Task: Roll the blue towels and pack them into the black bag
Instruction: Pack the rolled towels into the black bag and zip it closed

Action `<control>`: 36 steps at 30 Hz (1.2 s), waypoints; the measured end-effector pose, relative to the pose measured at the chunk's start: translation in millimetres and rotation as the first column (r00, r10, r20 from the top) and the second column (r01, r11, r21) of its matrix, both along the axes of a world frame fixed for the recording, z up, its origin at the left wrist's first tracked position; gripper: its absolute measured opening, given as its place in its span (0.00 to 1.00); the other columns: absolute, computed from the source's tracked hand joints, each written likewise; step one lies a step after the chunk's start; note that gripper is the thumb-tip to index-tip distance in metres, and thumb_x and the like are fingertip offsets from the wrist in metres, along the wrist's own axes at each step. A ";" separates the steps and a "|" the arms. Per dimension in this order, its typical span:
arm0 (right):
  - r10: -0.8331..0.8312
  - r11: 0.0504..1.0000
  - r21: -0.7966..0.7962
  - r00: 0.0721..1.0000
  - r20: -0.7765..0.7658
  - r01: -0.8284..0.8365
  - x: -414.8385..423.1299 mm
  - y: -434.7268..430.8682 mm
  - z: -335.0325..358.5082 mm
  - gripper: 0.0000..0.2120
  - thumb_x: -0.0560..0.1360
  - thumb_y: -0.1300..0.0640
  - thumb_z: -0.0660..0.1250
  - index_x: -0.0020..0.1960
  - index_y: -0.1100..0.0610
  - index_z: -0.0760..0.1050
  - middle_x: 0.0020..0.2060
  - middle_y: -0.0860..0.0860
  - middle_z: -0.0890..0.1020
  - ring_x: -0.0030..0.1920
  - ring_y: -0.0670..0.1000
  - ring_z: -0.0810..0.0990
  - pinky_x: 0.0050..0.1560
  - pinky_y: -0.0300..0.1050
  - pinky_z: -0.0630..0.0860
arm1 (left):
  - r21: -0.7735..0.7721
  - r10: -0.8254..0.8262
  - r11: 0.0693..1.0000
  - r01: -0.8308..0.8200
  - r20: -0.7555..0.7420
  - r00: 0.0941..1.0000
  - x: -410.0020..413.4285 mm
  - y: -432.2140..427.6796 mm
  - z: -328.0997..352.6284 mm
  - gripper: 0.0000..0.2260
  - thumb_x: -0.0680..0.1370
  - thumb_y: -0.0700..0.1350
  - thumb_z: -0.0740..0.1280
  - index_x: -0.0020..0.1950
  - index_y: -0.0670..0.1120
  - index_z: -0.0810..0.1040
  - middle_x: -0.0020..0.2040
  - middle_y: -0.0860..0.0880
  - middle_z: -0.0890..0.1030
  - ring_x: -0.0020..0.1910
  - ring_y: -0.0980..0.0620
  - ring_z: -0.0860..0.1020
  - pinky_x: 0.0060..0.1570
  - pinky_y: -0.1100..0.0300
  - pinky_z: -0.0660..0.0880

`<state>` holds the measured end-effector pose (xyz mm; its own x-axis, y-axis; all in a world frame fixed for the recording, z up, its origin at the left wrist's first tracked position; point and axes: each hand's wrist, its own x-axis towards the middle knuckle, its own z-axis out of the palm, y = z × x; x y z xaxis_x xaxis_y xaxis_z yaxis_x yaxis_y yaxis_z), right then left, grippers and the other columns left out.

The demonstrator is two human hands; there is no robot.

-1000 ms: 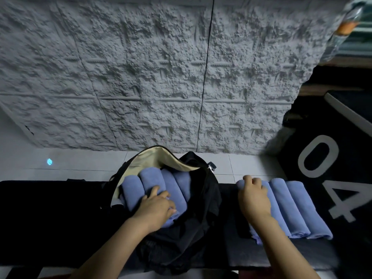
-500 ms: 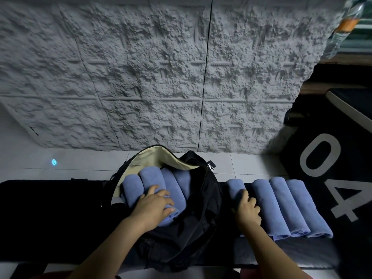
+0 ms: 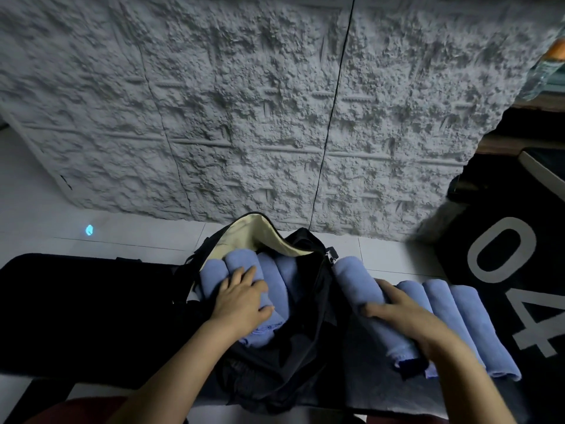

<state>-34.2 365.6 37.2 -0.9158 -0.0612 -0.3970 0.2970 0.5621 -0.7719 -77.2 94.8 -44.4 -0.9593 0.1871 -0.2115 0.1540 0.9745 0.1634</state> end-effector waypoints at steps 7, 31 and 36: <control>0.351 0.867 -0.417 0.928 0.124 -0.273 -18.4 -56.2 21.0 0.27 0.63 0.57 0.68 0.63 0.51 0.74 0.57 0.53 0.81 0.53 0.43 0.80 0.52 0.33 0.75 | 0.001 0.115 0.993 -0.116 -0.149 0.982 -2.2 8.0 -5.4 0.27 0.66 0.62 0.63 0.61 0.50 0.71 0.63 0.48 0.71 0.65 0.47 0.69 0.60 0.56 0.67; 0.327 0.788 0.542 0.945 0.033 -0.292 -91.3 -158.5 -82.0 0.36 0.76 0.42 0.61 0.76 0.57 0.52 0.70 0.60 0.63 0.69 0.63 0.62 0.65 0.53 0.64 | 0.159 0.103 0.980 -0.116 0.084 0.991 -1.0 -6.7 1.4 0.40 0.70 0.54 0.69 0.75 0.45 0.53 0.77 0.48 0.53 0.76 0.49 0.51 0.73 0.54 0.54; 0.208 0.820 0.524 0.734 -0.646 0.229 -80.8 -120.4 -55.1 0.15 0.71 0.51 0.67 0.53 0.57 0.71 0.50 0.55 0.74 0.52 0.60 0.72 0.46 0.53 0.71 | 0.164 0.129 0.981 -0.108 -0.127 0.983 -18.4 18.1 17.2 0.34 0.73 0.55 0.65 0.75 0.44 0.55 0.77 0.46 0.52 0.76 0.47 0.50 0.74 0.51 0.51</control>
